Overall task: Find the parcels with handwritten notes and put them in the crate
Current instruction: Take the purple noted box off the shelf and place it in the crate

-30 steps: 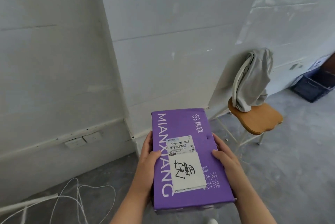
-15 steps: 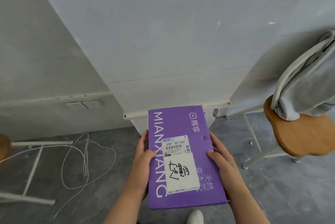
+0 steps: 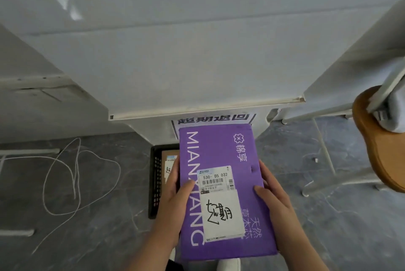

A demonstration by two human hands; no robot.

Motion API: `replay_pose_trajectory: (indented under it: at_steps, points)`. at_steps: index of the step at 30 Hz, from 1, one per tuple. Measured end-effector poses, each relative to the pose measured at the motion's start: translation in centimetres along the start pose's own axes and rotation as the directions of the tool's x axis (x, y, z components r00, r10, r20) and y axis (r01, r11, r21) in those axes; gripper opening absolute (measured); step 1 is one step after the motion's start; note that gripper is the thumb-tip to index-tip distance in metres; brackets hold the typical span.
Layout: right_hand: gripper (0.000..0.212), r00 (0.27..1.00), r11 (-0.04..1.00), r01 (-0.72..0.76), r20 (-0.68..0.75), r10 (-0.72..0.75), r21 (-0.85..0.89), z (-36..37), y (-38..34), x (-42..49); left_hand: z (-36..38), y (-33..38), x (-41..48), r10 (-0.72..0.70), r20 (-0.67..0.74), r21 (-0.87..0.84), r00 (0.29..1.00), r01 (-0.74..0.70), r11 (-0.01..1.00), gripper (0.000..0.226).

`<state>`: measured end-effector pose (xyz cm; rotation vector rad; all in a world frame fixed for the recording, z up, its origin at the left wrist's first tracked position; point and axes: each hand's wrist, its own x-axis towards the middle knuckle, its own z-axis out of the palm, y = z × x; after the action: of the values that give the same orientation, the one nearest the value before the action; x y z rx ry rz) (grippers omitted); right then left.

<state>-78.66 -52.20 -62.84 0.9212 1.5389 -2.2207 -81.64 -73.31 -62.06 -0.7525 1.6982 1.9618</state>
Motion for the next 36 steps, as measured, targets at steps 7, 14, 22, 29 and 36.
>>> replay_pose_trajectory:
  at_steps: [7,14,22,29,36]
  points:
    - [0.050,0.999,0.998,-0.036,-0.032,0.035,-0.049,-1.7,5.8,8.1,-0.5,-6.9,8.8,-0.071,-0.004,0.066,0.997,0.071,0.995,0.055]
    - [0.048,0.993,0.996,-0.079,-0.086,0.075,-0.042,-3.2,11.5,13.7,-0.6,-12.0,14.9,-0.075,0.025,0.075,0.997,0.073,0.994,0.044]
    - [0.049,0.995,0.991,-0.074,-0.070,0.067,-0.107,-4.3,14.8,18.3,-1.0,-15.8,19.7,-0.089,0.055,0.084,0.995,0.084,0.993,0.053]
    - [0.048,0.994,0.981,-0.104,-0.033,0.100,-0.164,-3.1,17.1,22.6,-2.6,-17.4,22.7,-0.071,-0.030,0.037,0.997,0.072,0.997,0.046]
    - [0.046,0.992,0.976,-0.126,-0.016,0.126,-0.178,-1.8,19.7,25.0,-4.6,-18.7,25.0,-0.065,-0.055,0.048,0.996,0.067,0.997,0.047]
